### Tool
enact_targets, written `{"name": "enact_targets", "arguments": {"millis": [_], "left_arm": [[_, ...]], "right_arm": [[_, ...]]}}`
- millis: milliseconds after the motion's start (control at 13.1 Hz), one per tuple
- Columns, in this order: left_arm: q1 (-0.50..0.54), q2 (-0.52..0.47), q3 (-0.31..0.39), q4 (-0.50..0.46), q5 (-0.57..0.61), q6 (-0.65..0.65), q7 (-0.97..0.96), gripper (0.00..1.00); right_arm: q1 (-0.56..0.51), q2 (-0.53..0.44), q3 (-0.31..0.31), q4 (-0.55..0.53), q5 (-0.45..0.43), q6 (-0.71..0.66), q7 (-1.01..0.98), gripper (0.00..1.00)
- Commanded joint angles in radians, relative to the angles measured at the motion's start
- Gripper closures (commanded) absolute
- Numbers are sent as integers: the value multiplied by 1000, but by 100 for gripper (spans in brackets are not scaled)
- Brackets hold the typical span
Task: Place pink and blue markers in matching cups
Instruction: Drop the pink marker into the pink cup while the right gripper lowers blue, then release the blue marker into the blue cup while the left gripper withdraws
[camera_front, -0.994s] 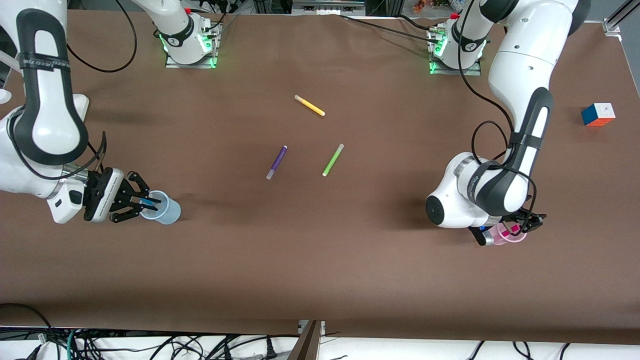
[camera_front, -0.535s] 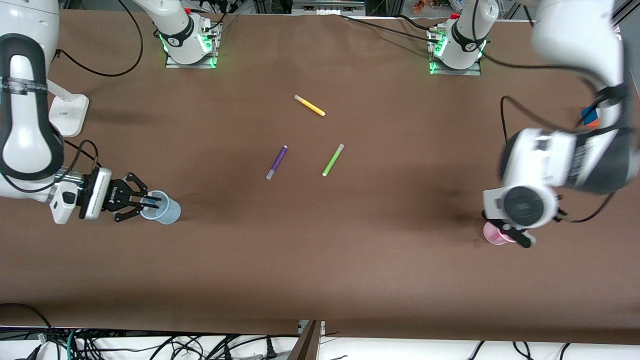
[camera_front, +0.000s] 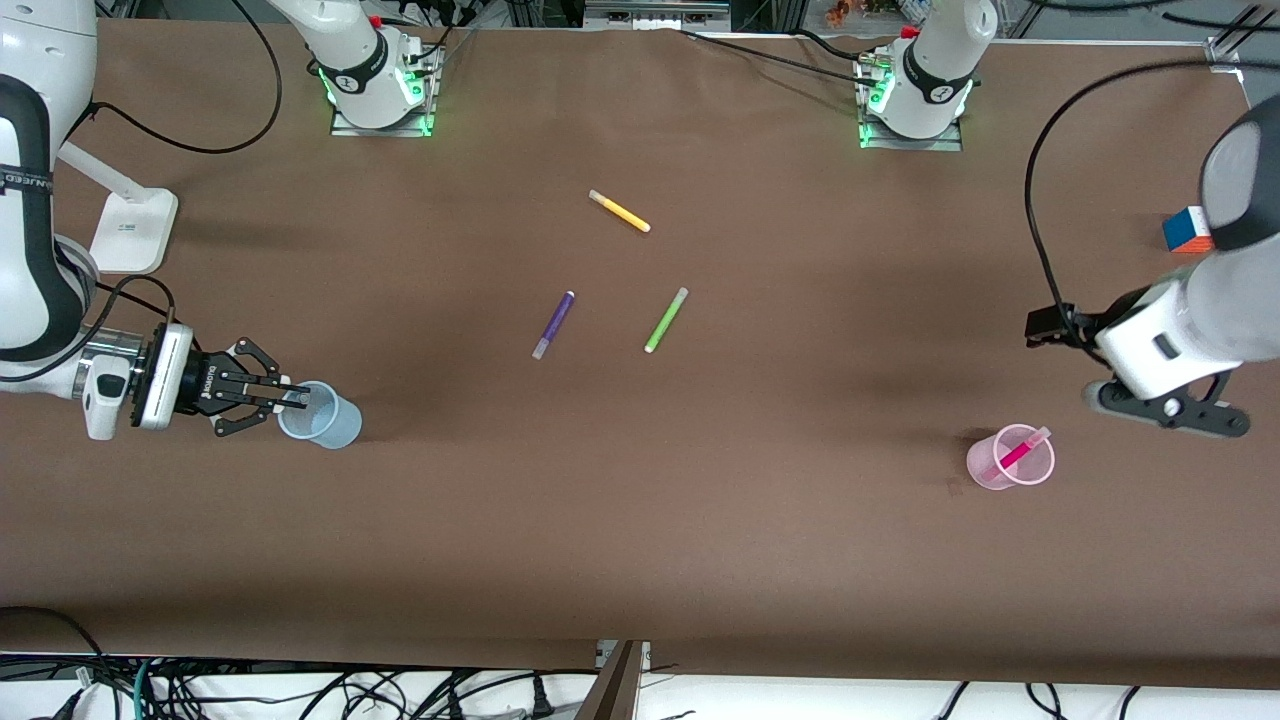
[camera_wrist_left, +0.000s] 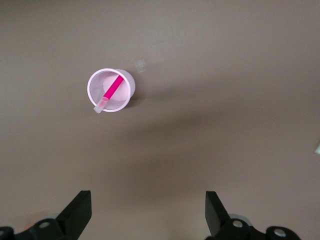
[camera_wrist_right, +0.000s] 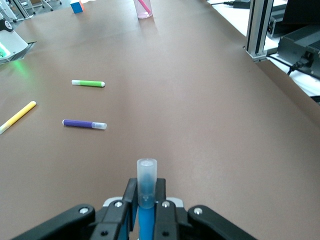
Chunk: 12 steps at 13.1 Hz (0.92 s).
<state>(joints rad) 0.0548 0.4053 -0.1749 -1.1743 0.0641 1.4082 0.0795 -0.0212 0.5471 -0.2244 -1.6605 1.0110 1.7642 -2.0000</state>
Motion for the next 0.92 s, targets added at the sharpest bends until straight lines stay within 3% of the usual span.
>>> {"name": "enact_targets", "arguments": {"millis": [0, 459, 535, 612, 765, 841], "left_arm": [[26, -74, -8, -15, -85, -8, -37, 0], [20, -92, -14, -36, -86, -46, -44, 0], [29, -114, -12, -54, -93, -51, -43, 0], [37, -172, -8, -132, -93, -19, -41, 0], [4, -352, 49, -409, -92, 178, -32, 0], [-50, -417, 84, -498, -87, 228, -23, 0]], "right_arm": [[-19, 25, 10, 7, 58, -15, -57, 99], [-20, 50, 11, 7, 93, -14, -92, 98], [-20, 51, 11, 7, 95, -15, -85, 73], [-20, 53, 11, 7, 103, -17, -82, 1], [-22, 50, 11, 10, 103, -17, -48, 0], [-22, 50, 10, 28, 103, -17, -1, 0]]}}
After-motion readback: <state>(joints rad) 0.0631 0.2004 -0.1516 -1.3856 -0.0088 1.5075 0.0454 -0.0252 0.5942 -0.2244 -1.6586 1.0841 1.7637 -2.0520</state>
